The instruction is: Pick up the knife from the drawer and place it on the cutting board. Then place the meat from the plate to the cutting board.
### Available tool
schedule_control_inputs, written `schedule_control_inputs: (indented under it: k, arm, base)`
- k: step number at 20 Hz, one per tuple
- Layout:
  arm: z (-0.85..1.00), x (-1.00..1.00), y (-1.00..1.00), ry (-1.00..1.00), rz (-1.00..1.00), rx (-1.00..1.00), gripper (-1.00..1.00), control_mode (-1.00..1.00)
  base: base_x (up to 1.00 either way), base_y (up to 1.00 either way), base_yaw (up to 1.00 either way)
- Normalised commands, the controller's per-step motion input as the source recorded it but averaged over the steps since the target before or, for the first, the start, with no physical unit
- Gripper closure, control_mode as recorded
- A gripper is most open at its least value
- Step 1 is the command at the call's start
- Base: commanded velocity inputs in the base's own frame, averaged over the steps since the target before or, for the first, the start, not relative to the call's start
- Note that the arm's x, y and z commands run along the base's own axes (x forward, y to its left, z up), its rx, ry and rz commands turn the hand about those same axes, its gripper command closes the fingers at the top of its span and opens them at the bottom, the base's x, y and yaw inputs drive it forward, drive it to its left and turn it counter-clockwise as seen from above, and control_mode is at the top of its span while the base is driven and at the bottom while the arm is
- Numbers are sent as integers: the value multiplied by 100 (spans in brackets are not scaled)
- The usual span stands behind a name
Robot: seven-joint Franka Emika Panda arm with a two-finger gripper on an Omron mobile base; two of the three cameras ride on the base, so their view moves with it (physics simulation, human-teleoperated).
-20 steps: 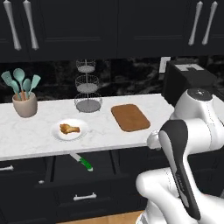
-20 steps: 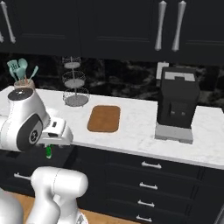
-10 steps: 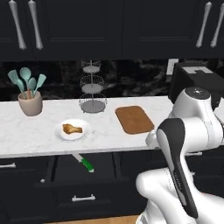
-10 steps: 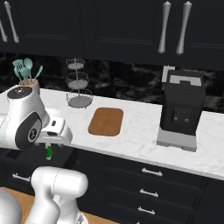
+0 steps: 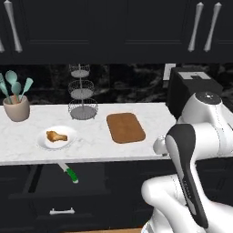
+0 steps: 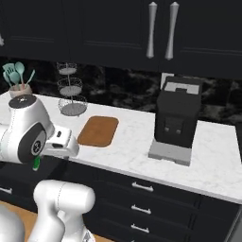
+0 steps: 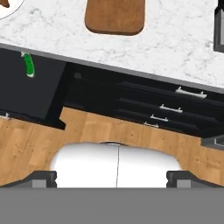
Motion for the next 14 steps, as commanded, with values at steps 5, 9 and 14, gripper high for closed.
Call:
schedule_control_inputs:
  k: [5, 9, 14]
  arm:
    - [0, 0, 0, 0, 0, 0, -100, 100]
    - [0, 0, 0, 0, 0, 0, -100, 100]
    - [0, 0, 0, 0, 0, 0, -100, 100]
  base:
    - [70, 0, 9]
    - [54, 57, 1]
    - [47, 19, 4]
